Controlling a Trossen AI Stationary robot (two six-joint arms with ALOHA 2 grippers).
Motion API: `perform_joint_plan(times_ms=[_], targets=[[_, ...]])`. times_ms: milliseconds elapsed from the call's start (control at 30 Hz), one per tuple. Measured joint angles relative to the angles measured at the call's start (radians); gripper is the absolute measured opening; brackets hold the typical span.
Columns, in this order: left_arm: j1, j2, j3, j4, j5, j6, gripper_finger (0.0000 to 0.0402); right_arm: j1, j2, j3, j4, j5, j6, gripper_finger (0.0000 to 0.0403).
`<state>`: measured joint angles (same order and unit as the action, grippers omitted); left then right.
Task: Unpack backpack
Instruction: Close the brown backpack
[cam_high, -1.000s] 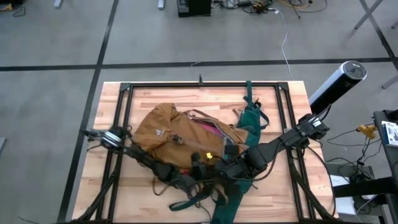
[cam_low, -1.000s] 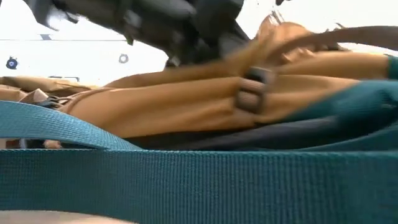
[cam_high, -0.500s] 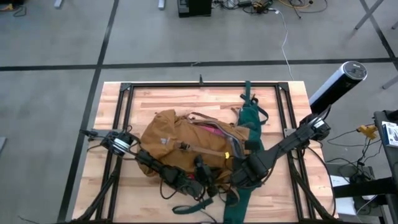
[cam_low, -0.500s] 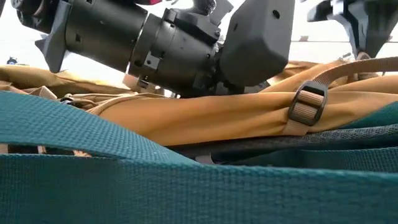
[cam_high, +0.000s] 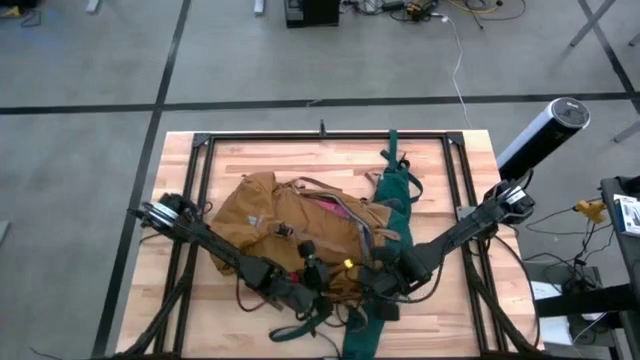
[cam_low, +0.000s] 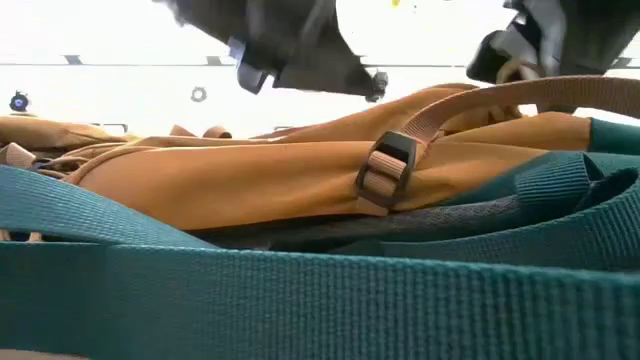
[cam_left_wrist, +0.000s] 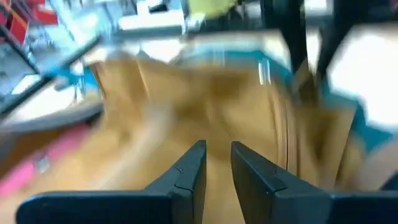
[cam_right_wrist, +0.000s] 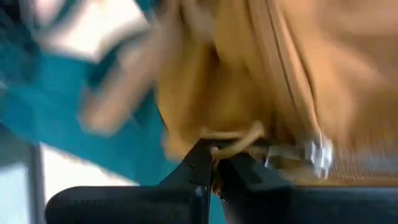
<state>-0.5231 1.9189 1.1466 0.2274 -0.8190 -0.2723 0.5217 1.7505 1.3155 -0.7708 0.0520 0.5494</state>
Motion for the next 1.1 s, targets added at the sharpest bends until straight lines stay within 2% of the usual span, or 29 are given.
perform_joint_plan(times_ms=[133, 267, 400, 533, 667, 800, 967, 1100], targets=[[0.002, 0.019, -0.018, 0.113, 0.030, 0.025, 0.0062, -0.006, 0.045, 0.000, 0.144, 0.004, -0.023, 0.0000], [0.003, 0.072, -0.015, 0.258, 0.048, 0.008, 0.0062, -0.006, 0.091, 0.000, 0.188, 0.001, -0.034, 0.0000], [0.003, 0.183, -0.015, 0.439, 0.081, -0.033, 0.0062, -0.007, 0.091, 0.001, 0.118, -0.004, -0.027, 0.0000], [0.005, 0.295, -0.001, 0.622, 0.098, -0.085, 0.0062, -0.006, 0.053, 0.036, -0.061, -0.004, -0.026, 0.0000], [0.005, 0.390, 0.066, 0.628, 0.086, -0.111, 0.0062, -0.007, 0.016, 0.056, -0.254, 0.018, -0.041, 0.0000], [0.006, 0.453, 0.150, 0.560, 0.101, -0.134, 0.0062, -0.023, -0.009, 0.054, -0.356, 0.071, -0.072, 0.0000], [0.008, 0.457, 0.205, 0.424, 0.110, -0.167, 0.0062, -0.066, -0.009, 0.048, -0.383, 0.160, -0.162, 0.0000], [0.007, 0.454, 0.217, 0.388, 0.111, -0.183, 0.0062, -0.096, -0.016, 0.048, -0.379, 0.207, -0.239, 0.0000]])
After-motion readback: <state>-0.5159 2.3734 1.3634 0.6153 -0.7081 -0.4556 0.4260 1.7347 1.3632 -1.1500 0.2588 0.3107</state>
